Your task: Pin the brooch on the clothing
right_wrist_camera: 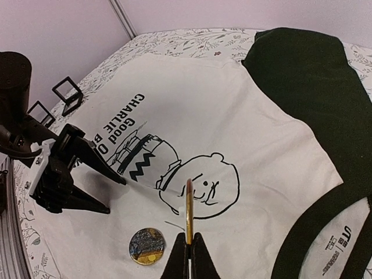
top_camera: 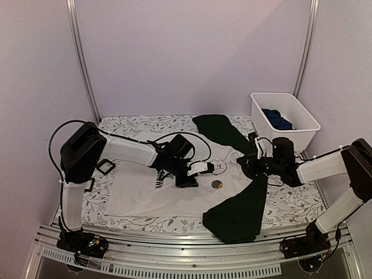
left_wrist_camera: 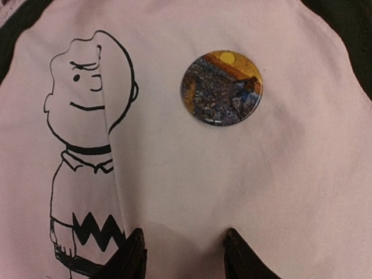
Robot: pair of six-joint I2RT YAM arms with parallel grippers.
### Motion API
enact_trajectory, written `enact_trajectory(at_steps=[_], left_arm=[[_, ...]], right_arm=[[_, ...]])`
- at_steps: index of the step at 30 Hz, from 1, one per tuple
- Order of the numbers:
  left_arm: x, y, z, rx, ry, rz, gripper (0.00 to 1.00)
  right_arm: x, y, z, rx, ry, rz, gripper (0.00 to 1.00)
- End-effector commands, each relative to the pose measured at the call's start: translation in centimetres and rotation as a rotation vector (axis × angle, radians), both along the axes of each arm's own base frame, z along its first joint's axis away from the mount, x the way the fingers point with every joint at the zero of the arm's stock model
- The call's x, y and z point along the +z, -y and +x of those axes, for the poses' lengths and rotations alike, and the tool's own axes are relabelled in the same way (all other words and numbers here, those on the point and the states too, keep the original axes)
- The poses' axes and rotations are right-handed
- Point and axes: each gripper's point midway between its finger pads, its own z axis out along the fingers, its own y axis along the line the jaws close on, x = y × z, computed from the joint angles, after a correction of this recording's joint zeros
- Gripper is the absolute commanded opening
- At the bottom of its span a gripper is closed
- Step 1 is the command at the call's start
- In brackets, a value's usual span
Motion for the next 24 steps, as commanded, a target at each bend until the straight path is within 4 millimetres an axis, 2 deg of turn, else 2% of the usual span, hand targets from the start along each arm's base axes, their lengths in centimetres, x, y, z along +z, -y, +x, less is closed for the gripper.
enact_trajectory(at_steps=[1, 3, 5, 7, 8, 10, 12, 19, 22, 24], left_arm=[[0.4, -0.9, -0.9, -0.017, -0.059, 0.017, 0.46], [2.8, -0.2, -1.7, -0.084, -0.104, -0.056, 0.48], [4.5, 0.3, -0.6, -0.081, -0.104, -0.103, 0.5], [4.2, 0.1, 2.5, 0.0, -0.028, -0.077, 0.49], [3.3, -0.4, 4.6, 0.055, 0.042, -0.035, 0.48], [1.6, -2.6, 9.4, 0.182, 0.245, 0.098, 0.46], [1.1, -3.4, 11.8, 0.197, 0.372, 0.152, 0.45], [-1.3, -5.2, 13.8, 0.182, 0.491, 0.267, 0.44], [-1.3, -6.2, 14.8, 0.203, 0.541, 0.291, 0.44], [-1.5, -6.8, 14.9, 0.197, 0.549, 0.304, 0.44]], right_arm=[[-3.2, 0.7, -0.9, -0.068, -0.2, -0.036, 0.0], [-4.4, 0.9, -1.4, -0.115, -0.281, -0.042, 0.0], [-5.2, 0.5, -2.1, -0.141, -0.332, -0.053, 0.0], [-6.0, -0.1, -3.1, -0.149, -0.37, -0.065, 0.0], [-6.4, -0.3, -3.6, -0.154, -0.387, -0.071, 0.0], [-7.2, -0.3, -4.5, -0.163, -0.424, -0.071, 0.0], [-8.2, 0.0, -5.4, -0.179, -0.464, -0.075, 0.0], [-10.7, 2.4, -6.8, -0.267, -0.548, -0.173, 0.0], [-12.0, 3.5, -8.1, -0.3, -0.612, -0.213, 0.0], [-12.0, 4.1, -8.7, -0.321, -0.629, -0.208, 0.0]])
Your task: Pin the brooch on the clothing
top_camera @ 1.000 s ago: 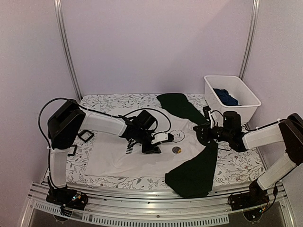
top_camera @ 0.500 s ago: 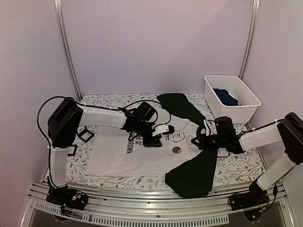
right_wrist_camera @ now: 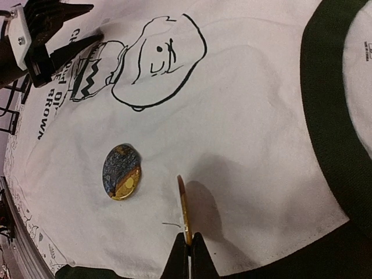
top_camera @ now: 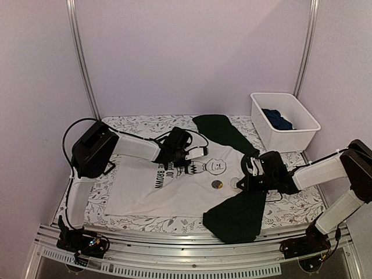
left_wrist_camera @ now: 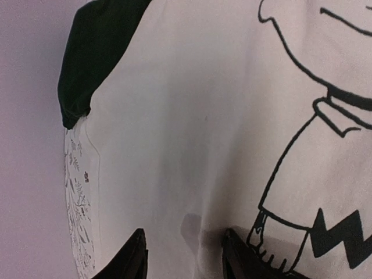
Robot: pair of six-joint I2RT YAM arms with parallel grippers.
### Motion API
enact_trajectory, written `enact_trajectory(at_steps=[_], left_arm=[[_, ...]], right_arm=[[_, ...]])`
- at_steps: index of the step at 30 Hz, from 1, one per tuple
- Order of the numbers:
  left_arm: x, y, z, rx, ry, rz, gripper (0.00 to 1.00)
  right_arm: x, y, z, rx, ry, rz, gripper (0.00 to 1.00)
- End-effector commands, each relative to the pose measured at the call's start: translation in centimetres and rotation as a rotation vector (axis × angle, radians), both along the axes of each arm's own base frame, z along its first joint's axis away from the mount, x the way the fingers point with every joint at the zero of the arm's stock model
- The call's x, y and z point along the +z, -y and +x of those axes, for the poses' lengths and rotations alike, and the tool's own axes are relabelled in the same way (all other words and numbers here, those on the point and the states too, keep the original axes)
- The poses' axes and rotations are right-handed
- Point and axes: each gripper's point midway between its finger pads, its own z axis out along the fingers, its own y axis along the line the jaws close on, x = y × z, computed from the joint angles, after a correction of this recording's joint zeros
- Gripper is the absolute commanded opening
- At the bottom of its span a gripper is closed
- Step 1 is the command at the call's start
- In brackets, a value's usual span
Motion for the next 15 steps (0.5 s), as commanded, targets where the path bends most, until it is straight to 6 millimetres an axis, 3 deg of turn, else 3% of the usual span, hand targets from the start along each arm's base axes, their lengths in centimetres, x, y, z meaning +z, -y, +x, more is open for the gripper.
enact_trajectory(at_steps=[1, 5, 7, 9, 15], left_arm=[[-2.4, -3.1, 0.8, 0.034, 0.033, 0.116, 0.44], [-1.8, -2.7, 1.4, 0.025, 0.052, 0.093, 0.45], [-0.9, -1.6, 0.7, -0.03, 0.026, 0.058, 0.47], [-0.1, -0.1, -1.0, -0.108, -0.03, 0.014, 0.51], [4.7, 3.7, -9.2, -0.234, -0.439, -0.247, 0.56]], right_arm=[[-3.3, 3.5, -3.2, -0.087, -0.149, -0.122, 0.0], [-1.7, 3.4, -2.4, -0.093, -0.103, -0.119, 0.0], [-0.8, 2.7, -1.7, -0.061, -0.072, -0.115, 0.0], [0.9, 1.6, -0.4, -0.025, -0.021, -0.105, 0.0], [10.1, -2.1, 4.4, 0.137, 0.395, -0.038, 0.0]])
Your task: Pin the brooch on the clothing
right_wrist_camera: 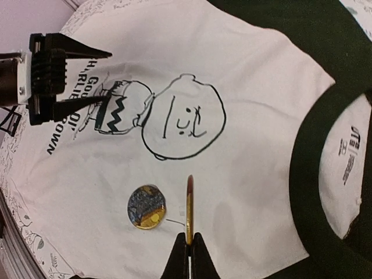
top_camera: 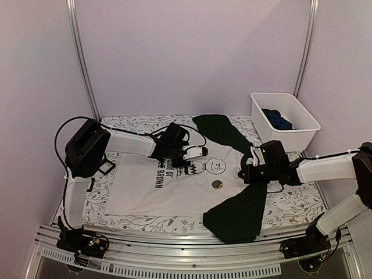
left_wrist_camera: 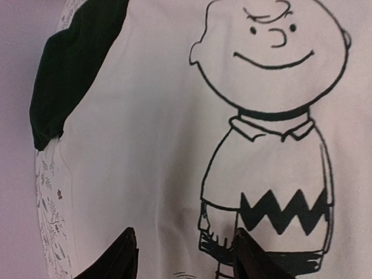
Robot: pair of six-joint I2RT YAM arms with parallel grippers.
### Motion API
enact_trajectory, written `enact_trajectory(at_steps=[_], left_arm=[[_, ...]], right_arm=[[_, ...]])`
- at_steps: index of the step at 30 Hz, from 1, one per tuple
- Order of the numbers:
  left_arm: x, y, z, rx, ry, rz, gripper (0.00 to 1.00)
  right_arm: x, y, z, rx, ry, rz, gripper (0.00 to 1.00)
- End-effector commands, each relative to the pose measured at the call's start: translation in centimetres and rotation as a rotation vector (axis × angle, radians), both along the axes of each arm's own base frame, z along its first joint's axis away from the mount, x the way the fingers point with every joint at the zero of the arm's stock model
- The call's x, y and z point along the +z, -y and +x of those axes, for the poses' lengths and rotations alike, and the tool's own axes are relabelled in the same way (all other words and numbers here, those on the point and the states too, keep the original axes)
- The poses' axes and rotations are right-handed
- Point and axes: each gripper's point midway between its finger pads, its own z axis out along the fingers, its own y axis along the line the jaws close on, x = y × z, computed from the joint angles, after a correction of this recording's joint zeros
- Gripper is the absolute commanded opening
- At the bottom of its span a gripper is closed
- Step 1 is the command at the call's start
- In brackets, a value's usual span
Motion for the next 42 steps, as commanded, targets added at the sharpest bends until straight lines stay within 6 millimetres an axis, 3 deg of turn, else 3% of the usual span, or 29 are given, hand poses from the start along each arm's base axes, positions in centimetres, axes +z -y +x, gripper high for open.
enact_trajectory(at_steps=[1, 3, 5, 8, 13, 16, 21, 25, 28, 31, 35, 39, 42], left_arm=[[3.5, 3.2, -8.6, -0.162, -0.408, -0.198, 0.56], [1.6, 2.9, -11.9, -0.207, -0.52, -0.183, 0.57], [-0.5, 2.7, -13.0, -0.184, -0.529, -0.14, 0.57], [-2.1, 2.3, -13.7, -0.183, -0.515, -0.096, 0.58], [-2.1, 1.7, -15.9, -0.301, -0.485, -0.063, 0.6], [-2.8, 1.6, -16.4, -0.318, -0.483, -0.026, 0.6], [-4.9, 0.8, -15.5, -0.233, -0.492, 0.074, 0.59], [-3.9, 0.7, -18.0, -0.239, -0.653, 0.05, 0.58], [-0.2, 1.0, -19.8, -0.258, -0.855, -0.036, 0.59], [0.1, 1.2, -19.6, -0.205, -0.852, -0.049, 0.6], [-2.5, 1.2, -17.7, -0.128, -0.687, 0.012, 0.59], [-3.8, 1.6, -16.1, -0.077, -0.596, 0.007, 0.58], [-4.5, 1.4, -15.7, -0.058, -0.563, 0.007, 0.46]], right_arm=[[7.5, -2.4, 3.4, 0.141, 0.384, 0.024, 0.0], [9.4, -3.1, 4.0, 0.177, 0.524, 0.043, 0.0], [10.2, -3.6, 4.7, 0.208, 0.617, 0.038, 0.0], [8.9, -4.7, 5.2, 0.271, 0.588, 0.018, 0.0], [6.6, -5.4, 4.6, 0.312, 0.49, 0.029, 0.0], [6.5, -5.3, 4.2, 0.297, 0.473, 0.058, 0.0], [5.6, -5.4, 3.6, 0.282, 0.411, 0.08, 0.0], [5.4, -5.3, 3.1, 0.284, 0.383, 0.089, 0.0], [5.7, -5.4, 3.0, 0.293, 0.359, 0.076, 0.0], [5.9, -5.3, 2.8, 0.294, 0.372, 0.084, 0.0], [5.7, -5.2, 2.7, 0.274, 0.364, 0.099, 0.0], [5.0, -4.9, 2.3, 0.258, 0.346, 0.102, 0.0], [4.6, -4.7, 2.2, 0.256, 0.338, 0.093, 0.0]])
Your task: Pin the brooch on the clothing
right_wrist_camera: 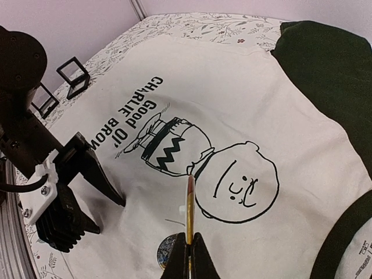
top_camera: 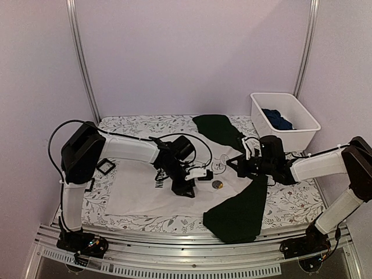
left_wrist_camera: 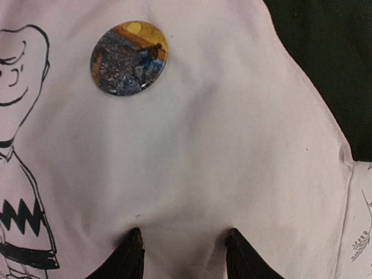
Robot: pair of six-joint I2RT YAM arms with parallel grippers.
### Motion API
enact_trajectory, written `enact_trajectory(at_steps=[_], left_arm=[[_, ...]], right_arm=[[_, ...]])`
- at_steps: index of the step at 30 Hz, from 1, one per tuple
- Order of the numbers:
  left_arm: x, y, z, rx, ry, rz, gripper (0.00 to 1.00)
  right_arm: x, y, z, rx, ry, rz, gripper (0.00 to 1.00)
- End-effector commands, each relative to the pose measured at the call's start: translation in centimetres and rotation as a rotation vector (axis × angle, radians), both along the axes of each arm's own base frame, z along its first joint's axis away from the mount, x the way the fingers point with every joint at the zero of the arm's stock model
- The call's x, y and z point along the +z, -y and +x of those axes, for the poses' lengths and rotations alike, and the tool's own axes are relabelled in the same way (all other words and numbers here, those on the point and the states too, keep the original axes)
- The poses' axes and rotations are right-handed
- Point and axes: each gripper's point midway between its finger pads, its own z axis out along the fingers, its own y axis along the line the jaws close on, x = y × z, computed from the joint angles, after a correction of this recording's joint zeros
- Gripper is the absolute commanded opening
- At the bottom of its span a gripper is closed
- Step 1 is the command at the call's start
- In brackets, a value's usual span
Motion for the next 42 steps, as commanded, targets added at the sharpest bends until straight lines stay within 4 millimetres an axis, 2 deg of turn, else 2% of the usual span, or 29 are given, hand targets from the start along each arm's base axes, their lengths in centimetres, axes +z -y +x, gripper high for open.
enact_trajectory(at_steps=[1, 4, 5, 7, 11, 14, 20, 23, 27, 31, 36, 42], left_arm=[[-2.2, -0.4, 0.6, 0.054, 0.062, 0.038, 0.38], [-1.9, -0.4, -0.5, 0.031, 0.02, 0.016, 0.05], [-1.6, -0.5, -0.8, 0.026, 0.008, 0.011, 0.0], [-0.5, -0.5, -1.2, 0.025, -0.015, -0.015, 0.0], [3.9, 0.9, -1.5, -0.004, -0.06, -0.138, 0.0], [5.8, 1.0, -2.2, -0.041, -0.108, -0.169, 0.0], [6.4, -0.2, -5.1, -0.092, -0.313, -0.173, 0.0], [6.2, -0.5, -5.1, -0.088, -0.318, -0.178, 0.0], [5.8, -0.7, -4.7, -0.06, -0.325, -0.218, 0.0], [5.6, -0.8, -5.6, -0.11, -0.323, -0.271, 0.0], [5.3, -0.5, -6.0, -0.139, -0.364, -0.285, 0.0], [6.2, -0.1, -6.1, -0.171, -0.354, -0.326, 0.0]], right_arm=[[-0.2, 0.2, -0.6, -0.006, -0.006, 0.003, 0.0], [-0.3, 0.0, -0.7, 0.009, 0.002, -0.003, 0.0], [-0.4, -0.2, -0.8, 0.016, 0.006, -0.003, 0.0], [-0.3, -0.6, -1.1, 0.038, 0.033, -0.002, 0.0], [0.6, -2.4, -2.1, 0.095, 0.142, 0.016, 0.0], [0.8, -3.9, -2.9, 0.139, 0.213, -0.014, 0.0], [0.8, -5.4, -5.4, 0.18, 0.407, -0.091, 0.0], [1.1, -5.2, -6.1, 0.168, 0.481, -0.117, 0.0], [0.5, -4.0, -7.0, 0.15, 0.505, -0.108, 0.0], [0.1, -3.6, -6.8, 0.121, 0.534, -0.143, 0.0], [0.1, -5.0, -7.4, 0.149, 0.637, -0.183, 0.0], [-2.1, -6.6, -8.1, 0.189, 0.705, -0.323, 0.0]])
